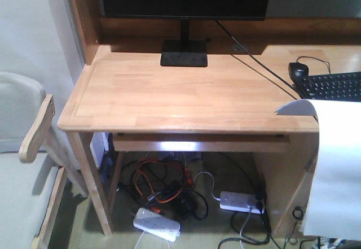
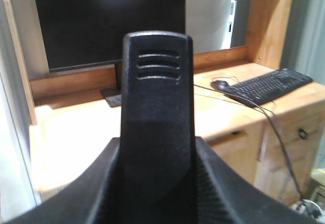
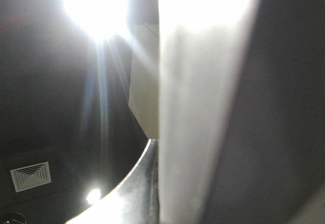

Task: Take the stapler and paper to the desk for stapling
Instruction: 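Approach the desk surface in front of the black monitor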

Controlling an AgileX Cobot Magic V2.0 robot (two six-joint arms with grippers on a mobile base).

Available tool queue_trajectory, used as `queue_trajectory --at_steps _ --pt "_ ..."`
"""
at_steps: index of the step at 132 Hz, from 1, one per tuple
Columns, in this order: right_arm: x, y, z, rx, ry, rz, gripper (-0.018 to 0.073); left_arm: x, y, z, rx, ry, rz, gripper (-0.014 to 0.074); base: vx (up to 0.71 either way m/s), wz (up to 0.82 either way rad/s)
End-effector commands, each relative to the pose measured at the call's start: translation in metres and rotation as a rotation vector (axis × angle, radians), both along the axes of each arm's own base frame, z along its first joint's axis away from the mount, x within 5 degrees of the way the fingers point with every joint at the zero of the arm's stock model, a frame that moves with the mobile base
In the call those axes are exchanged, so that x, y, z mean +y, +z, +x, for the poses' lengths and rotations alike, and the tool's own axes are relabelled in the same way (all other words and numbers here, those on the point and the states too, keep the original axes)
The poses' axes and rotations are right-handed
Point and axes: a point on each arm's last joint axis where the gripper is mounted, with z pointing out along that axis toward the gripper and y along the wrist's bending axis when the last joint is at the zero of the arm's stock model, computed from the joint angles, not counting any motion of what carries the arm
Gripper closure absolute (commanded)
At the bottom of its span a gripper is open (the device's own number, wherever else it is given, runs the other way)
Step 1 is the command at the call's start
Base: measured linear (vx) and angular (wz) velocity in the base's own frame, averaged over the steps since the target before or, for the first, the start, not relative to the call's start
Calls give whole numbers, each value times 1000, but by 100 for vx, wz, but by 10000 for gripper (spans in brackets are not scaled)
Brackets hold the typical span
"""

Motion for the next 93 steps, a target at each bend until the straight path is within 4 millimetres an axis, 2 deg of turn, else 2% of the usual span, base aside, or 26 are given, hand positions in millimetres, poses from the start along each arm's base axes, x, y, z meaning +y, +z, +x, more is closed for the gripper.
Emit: queue_trajectory --at_steps 1,93 --pt "0 9 -4 -49 -6 4 561 0 20 -1 -122 -12 -60 603 35 -3" --pt "0 9 -4 -49 -6 4 561 0 20 -1 -122 -12 -60 603 32 -1"
